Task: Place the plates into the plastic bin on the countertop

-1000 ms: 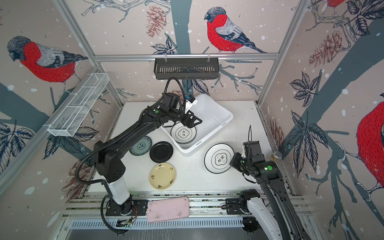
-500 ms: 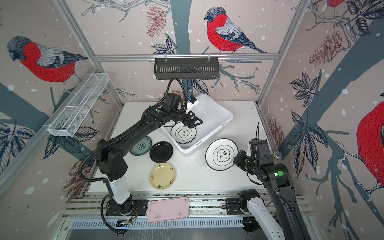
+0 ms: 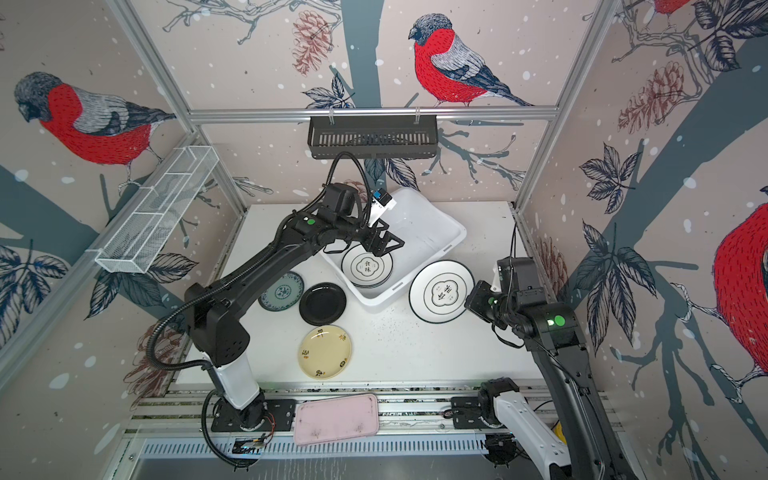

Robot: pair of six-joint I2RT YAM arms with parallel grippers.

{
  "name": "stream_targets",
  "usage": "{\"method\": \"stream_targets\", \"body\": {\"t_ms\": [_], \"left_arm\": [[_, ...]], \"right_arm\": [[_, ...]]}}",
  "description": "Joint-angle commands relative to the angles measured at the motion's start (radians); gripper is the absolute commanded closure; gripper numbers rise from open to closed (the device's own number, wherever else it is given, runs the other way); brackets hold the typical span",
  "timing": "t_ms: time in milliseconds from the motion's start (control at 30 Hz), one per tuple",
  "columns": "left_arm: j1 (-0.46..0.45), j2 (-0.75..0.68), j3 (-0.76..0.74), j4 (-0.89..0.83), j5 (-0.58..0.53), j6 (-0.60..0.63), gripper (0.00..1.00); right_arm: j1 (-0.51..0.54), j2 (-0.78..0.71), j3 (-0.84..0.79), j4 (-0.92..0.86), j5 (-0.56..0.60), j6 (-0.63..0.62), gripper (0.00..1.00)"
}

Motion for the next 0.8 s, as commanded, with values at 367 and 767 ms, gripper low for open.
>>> {"method": "stream_targets", "body": {"t_ms": [367,767], "left_arm": [[0.088,-0.211,-0.186,-0.047,-0.042,0.084,0.11],[0.162,-0.437,-0.396,-0.036,-0.177,0.083,0.1]], "right_arm": [[-0.001,0.31,0.21,0.216,-0.07,-0.133,1.0],[0.048,0.685,0.434,0.339,-0.145,-0.252,1.0]]}}
